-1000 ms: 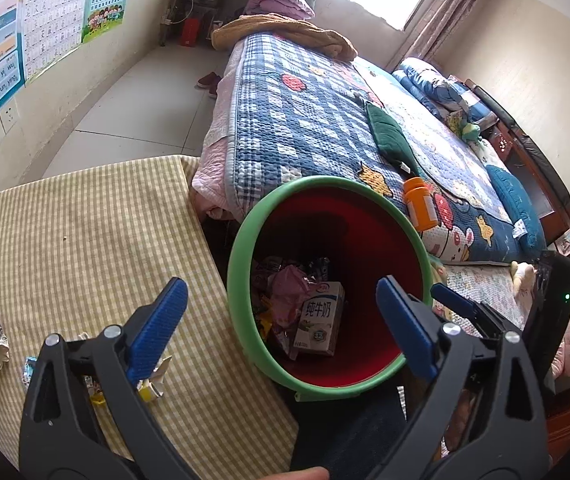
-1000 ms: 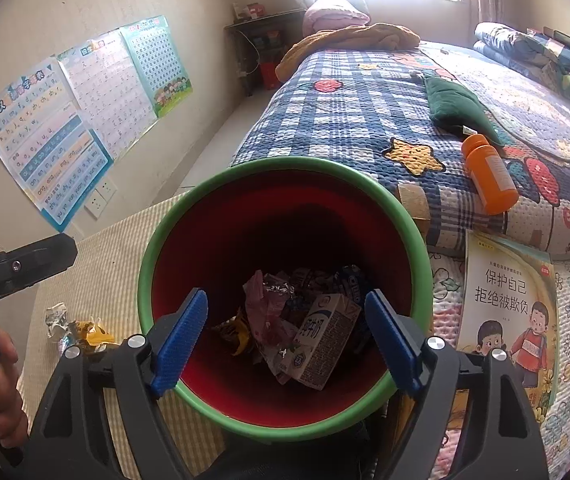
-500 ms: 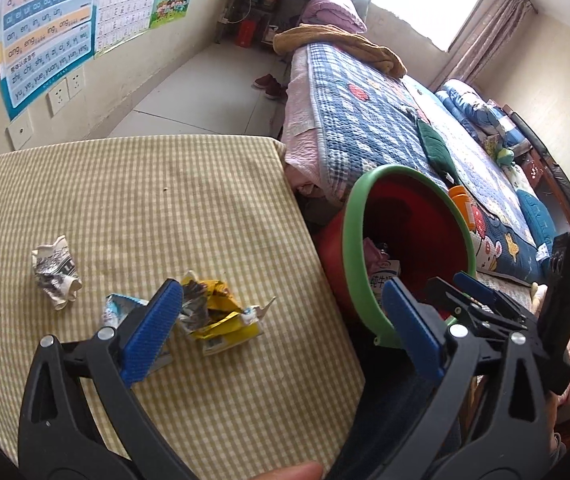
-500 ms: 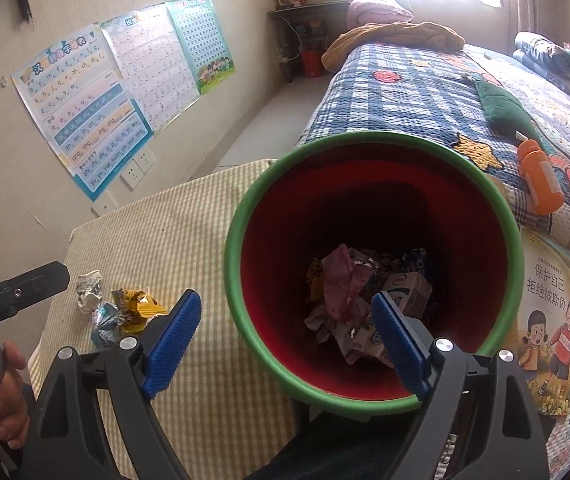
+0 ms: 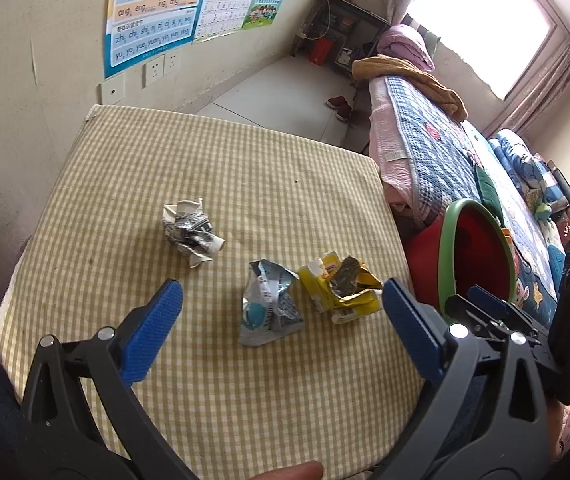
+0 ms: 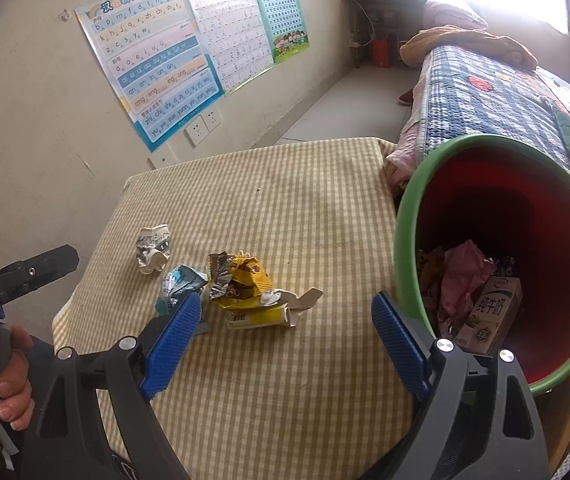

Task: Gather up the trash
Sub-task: 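Move both open tools back over the remaining trash on the table, then grasp the yellow chip bag with the right tool while the left tool grasps crumpled printed paper, then carry the chip bag and crumpled paper over the red bin, then open both tools to drop the bag and paper into the bin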

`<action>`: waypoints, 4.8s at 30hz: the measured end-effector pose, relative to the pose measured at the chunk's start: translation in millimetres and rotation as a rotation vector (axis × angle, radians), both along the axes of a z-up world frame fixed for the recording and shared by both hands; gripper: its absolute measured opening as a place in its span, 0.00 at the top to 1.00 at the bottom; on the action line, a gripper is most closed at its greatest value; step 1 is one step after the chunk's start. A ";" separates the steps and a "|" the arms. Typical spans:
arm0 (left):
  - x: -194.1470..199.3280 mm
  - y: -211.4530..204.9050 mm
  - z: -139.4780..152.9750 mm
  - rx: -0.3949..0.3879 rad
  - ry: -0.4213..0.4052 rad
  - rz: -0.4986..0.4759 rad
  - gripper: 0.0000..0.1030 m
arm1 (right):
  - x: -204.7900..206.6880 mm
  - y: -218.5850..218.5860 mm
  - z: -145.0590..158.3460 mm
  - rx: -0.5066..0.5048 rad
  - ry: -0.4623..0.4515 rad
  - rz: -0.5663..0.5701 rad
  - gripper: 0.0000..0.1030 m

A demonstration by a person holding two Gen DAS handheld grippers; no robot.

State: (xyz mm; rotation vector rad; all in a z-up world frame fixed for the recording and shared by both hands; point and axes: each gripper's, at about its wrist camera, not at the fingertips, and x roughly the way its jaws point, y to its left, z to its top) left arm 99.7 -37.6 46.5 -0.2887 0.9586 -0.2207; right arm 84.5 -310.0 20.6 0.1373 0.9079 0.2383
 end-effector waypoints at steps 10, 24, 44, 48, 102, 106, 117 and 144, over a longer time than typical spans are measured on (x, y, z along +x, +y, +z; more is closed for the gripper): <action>3.9 45.8 -13.8 0.016 0.030 0.066 0.05 | 23.0 44.1 -14.4 -0.015 0.033 0.082 0.18; 51.5 51.3 -66.3 0.030 0.128 0.063 0.05 | 59.3 71.5 -45.6 -0.028 0.089 0.107 0.18; 88.3 36.9 -114.8 -0.031 0.249 0.056 0.52 | 78.2 62.5 -73.4 0.039 0.177 0.092 0.55; 89.7 35.0 -117.4 -0.054 0.265 0.052 0.67 | 78.0 63.1 -70.1 0.032 0.172 0.099 0.67; 27.1 -87.4 -7.6 0.029 0.046 -0.253 0.95 | 21.5 -40.6 22.0 0.065 -0.047 -0.062 0.70; 28.2 -117.7 -4.1 0.025 0.037 -0.313 0.96 | 15.2 -70.4 26.4 0.062 -0.061 -0.117 0.69; 29.1 -187.8 3.5 0.016 0.018 -0.451 0.96 | -2.7 -141.9 29.2 0.058 -0.077 -0.259 0.70; 25.3 -293.8 -10.9 0.032 0.054 -0.668 0.95 | -20.5 -207.7 14.0 0.051 -0.055 -0.387 0.68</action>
